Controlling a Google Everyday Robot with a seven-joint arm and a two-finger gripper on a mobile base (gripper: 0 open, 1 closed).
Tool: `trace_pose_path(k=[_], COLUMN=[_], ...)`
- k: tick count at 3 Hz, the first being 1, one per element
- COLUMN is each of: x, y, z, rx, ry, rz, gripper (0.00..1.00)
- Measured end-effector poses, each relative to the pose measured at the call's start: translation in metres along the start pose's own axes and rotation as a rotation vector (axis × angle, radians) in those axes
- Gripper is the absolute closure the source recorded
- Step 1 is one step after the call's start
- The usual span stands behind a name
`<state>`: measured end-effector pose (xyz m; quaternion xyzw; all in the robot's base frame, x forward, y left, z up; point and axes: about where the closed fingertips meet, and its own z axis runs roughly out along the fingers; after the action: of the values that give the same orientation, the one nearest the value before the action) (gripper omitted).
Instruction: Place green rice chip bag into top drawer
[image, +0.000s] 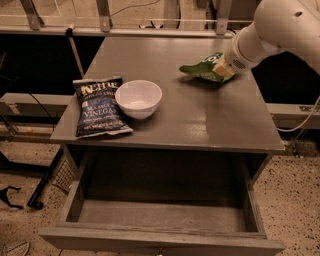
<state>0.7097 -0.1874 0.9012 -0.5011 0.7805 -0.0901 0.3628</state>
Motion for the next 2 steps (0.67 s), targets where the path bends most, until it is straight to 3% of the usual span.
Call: trace_pose_path(k=[1,2], x=[-0.015,-0.014], y=[0.004,0.014], z=[-0.026,-0.058], rx=[-0.021,-0.039], ry=[-0.07,-0.062], rz=[-0.042,-0.076], gripper=[1.0,1.0])
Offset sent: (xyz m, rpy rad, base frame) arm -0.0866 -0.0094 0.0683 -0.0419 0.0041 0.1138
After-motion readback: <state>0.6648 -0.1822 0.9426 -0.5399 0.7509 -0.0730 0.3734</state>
